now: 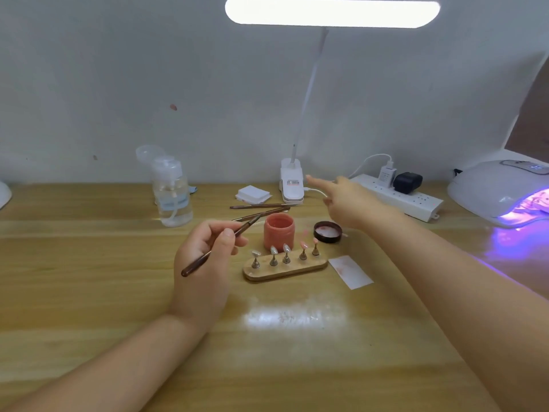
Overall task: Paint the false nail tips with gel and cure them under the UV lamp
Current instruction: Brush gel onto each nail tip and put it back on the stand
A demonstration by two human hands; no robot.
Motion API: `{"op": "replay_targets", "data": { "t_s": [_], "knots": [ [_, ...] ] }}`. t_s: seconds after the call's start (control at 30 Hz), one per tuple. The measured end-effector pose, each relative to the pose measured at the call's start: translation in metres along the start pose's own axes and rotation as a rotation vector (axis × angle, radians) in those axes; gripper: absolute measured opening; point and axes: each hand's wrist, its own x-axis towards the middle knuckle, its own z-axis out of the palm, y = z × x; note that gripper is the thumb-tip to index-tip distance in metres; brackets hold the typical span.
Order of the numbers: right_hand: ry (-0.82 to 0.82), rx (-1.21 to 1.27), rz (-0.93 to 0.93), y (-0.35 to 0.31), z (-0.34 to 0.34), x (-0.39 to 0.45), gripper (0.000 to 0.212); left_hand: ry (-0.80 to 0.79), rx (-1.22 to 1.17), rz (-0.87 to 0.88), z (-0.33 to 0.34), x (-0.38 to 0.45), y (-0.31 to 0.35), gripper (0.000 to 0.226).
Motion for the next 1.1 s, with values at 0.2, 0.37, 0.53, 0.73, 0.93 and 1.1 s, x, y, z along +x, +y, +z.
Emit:
{"op": "replay_targets", "data": {
  "t_s": [0.2, 0.37, 0.53, 0.73, 0.93, 1.1],
  "knots": [
    [-0.102, -0.356, -0.034, -0.010, 0.019, 0.040, 0.071, 0.024, 0.011, -0.025, 0.001, 0.002, -0.003, 0.020],
    [-0.132, -0.514, -0.085, -0.007, 0.023, 0.056, 0.056, 0.036, 0.030, -0.048, 0.000, 0.005, -0.006, 0.019],
    [-0.118, -0.590, -0.118, -0.006, 0.030, 0.061, 0.049, 0.041, 0.029, -0.070, 0.001, 0.007, -0.007, 0.022],
    [-0.144, -0.547, -0.089, -0.004, 0.036, 0.060, 0.051, 0.040, 0.032, -0.073, 0.001, 0.006, -0.006, 0.023],
    [-0.097, -0.472, -0.081, -0.002, 0.034, 0.059, 0.047, 0.031, 0.050, -0.072, 0.001, 0.005, -0.006, 0.023],
    [-0.116, -0.453, -0.092, -0.006, 0.027, 0.058, 0.053, 0.009, 0.110, -0.100, 0.001, 0.006, -0.005, 0.020]
  ]
}}
